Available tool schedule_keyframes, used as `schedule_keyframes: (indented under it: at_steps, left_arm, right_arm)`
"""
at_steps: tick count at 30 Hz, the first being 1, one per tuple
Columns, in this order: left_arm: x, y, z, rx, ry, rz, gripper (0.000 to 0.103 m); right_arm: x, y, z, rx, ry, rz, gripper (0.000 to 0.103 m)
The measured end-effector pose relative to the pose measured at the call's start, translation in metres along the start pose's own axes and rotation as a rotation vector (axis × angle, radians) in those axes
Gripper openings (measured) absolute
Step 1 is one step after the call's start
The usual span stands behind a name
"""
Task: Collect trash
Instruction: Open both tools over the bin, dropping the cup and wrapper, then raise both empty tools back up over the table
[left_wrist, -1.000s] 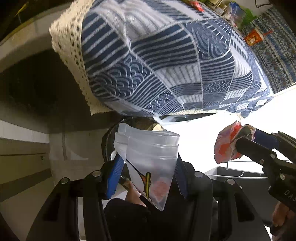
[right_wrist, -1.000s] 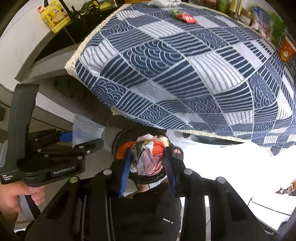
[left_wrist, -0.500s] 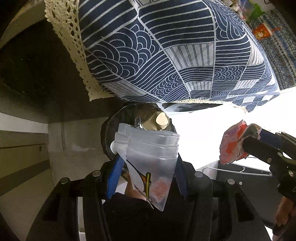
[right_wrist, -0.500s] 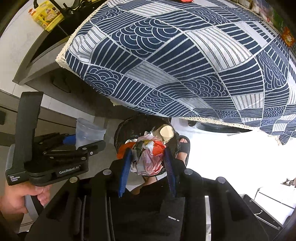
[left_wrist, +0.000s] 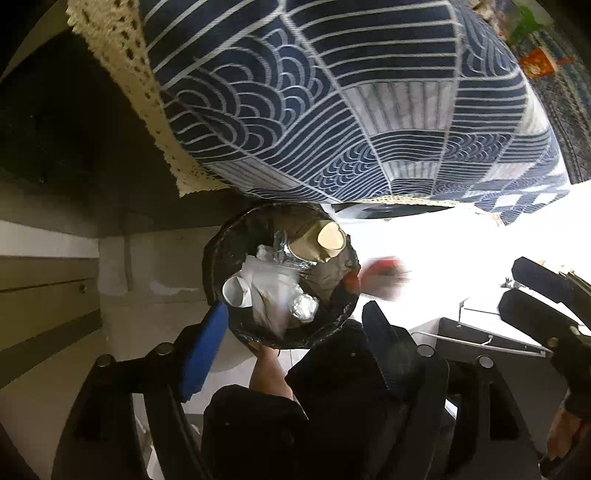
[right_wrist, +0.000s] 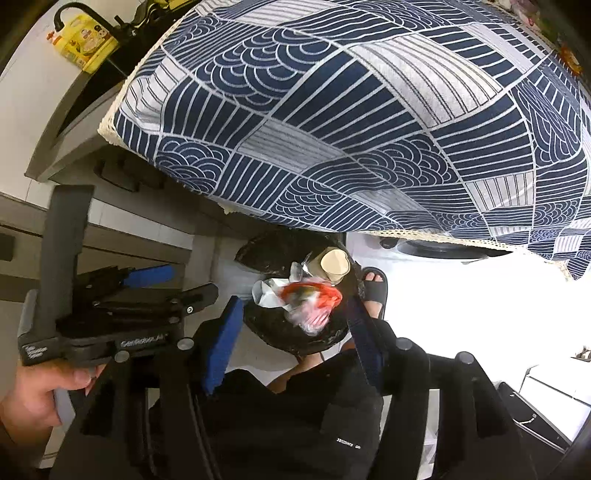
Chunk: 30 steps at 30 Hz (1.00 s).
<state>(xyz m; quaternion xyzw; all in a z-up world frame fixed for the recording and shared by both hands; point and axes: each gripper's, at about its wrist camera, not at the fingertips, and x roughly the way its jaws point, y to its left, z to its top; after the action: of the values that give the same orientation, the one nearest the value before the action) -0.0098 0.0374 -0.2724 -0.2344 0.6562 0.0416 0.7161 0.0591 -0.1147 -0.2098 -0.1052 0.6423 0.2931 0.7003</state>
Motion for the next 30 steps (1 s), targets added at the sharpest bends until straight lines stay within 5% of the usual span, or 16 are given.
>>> schedule_keyframes:
  at_steps: [15,30]
  left_arm:
    - [-0.023,0.008,0.002,-0.042,-0.072,-0.003,0.073]
    - [-0.089,0.0,0.011,-0.006,-0.212,-0.039,0.073]
  right_arm:
    - [-0.026,-0.003,0.003,-0.018,-0.032,-0.025,0.059]
    - [-0.083,0.021,0.015,-0.063,-0.175,-0.075,0.078]
